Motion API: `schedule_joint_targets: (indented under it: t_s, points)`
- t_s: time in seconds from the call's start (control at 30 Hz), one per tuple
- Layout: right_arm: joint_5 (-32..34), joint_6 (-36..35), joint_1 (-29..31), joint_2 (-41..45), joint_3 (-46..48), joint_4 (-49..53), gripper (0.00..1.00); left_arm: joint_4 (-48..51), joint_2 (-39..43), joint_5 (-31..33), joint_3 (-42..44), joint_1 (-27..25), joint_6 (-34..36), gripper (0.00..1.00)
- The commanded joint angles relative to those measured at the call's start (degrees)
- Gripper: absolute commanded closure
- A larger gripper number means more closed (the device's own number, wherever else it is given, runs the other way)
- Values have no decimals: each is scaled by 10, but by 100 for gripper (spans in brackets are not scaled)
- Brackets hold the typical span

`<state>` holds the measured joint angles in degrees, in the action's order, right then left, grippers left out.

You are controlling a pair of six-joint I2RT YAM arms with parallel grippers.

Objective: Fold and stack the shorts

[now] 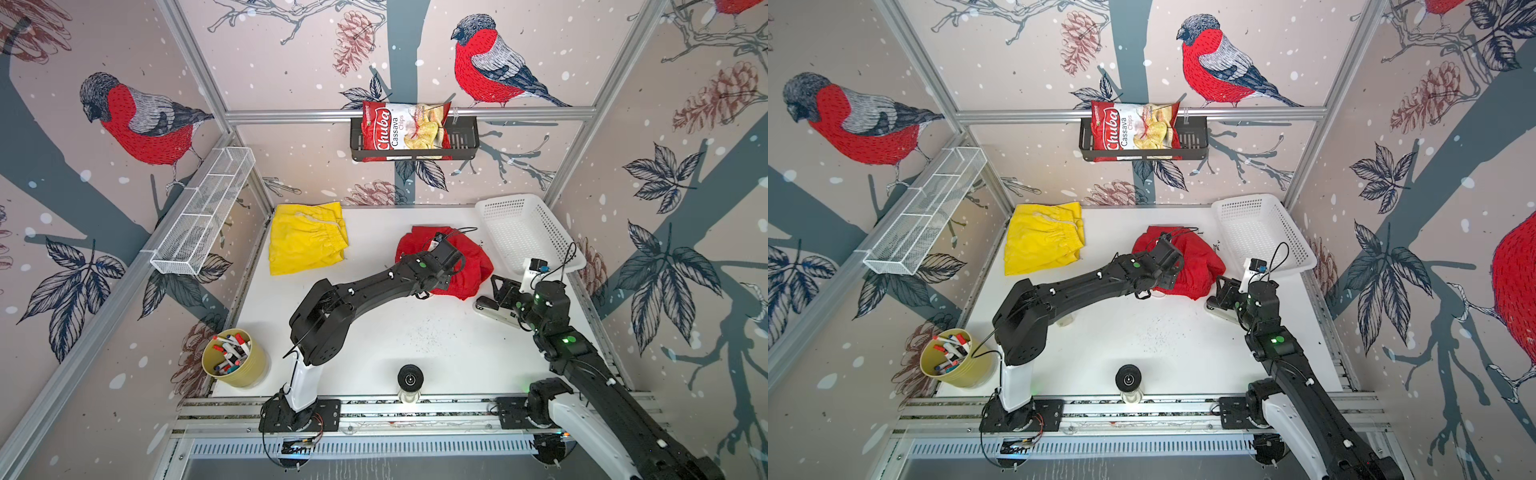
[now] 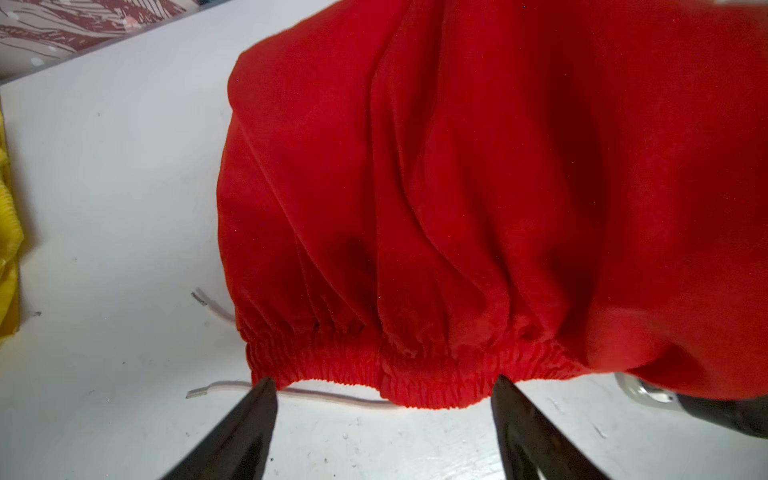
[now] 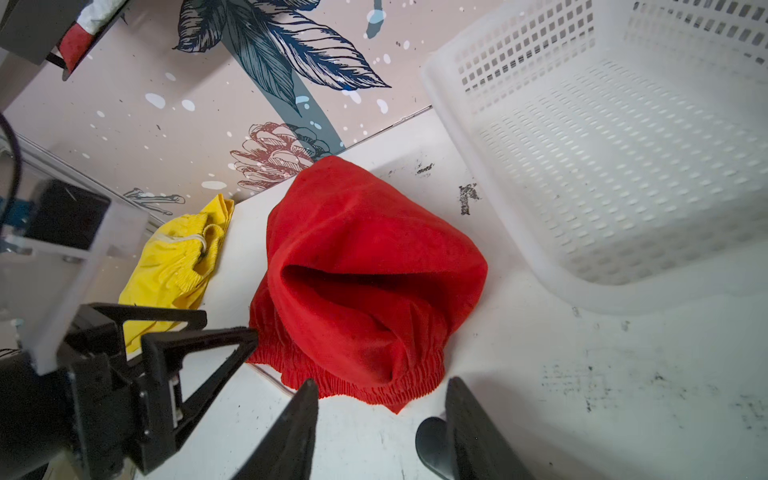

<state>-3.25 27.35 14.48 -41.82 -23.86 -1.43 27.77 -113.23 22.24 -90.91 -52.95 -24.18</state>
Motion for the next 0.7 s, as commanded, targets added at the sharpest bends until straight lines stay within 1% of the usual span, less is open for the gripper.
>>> schedule_joint_targets:
  t_s: [0.0, 0.07, 0.13, 0.23, 0.37, 0.43, 0.53, 0.6, 0.63, 0.67]
  points:
    - [24, 17, -17, 0, -15, -22, 49, -34, -8, -49, -3, -2, -3, 15]
    - [33, 25, -32, 1, -22, -24, 49, -34, -15, -63, -25, -6, 3, 12]
    - [30, 36, -47, 2, -28, -26, 49, -33, -16, -64, -43, -10, 7, 11]
    - [15, 41, -59, 1, -39, -18, 49, -70, -14, -87, -44, -16, 19, 8]
    - [15, 35, -61, 14, -37, 15, 49, -126, -26, -137, -50, -32, 23, 5]
    - [21, 35, -62, 29, -28, 34, 48, -129, -44, -136, -67, -45, 27, 4]
    - [26, 33, -64, 61, -11, 44, 47, -98, -96, -110, -122, -58, 31, 3]
    - [32, 31, -66, 81, -11, 53, 46, -61, -145, -90, -181, -61, 36, 7]
    - [35, 28, -66, 88, -13, 57, 46, -36, -169, -78, -212, -61, 34, 12]
    - [38, 26, -67, 94, -17, 62, 46, -5, -195, -64, -253, -61, 33, 23]
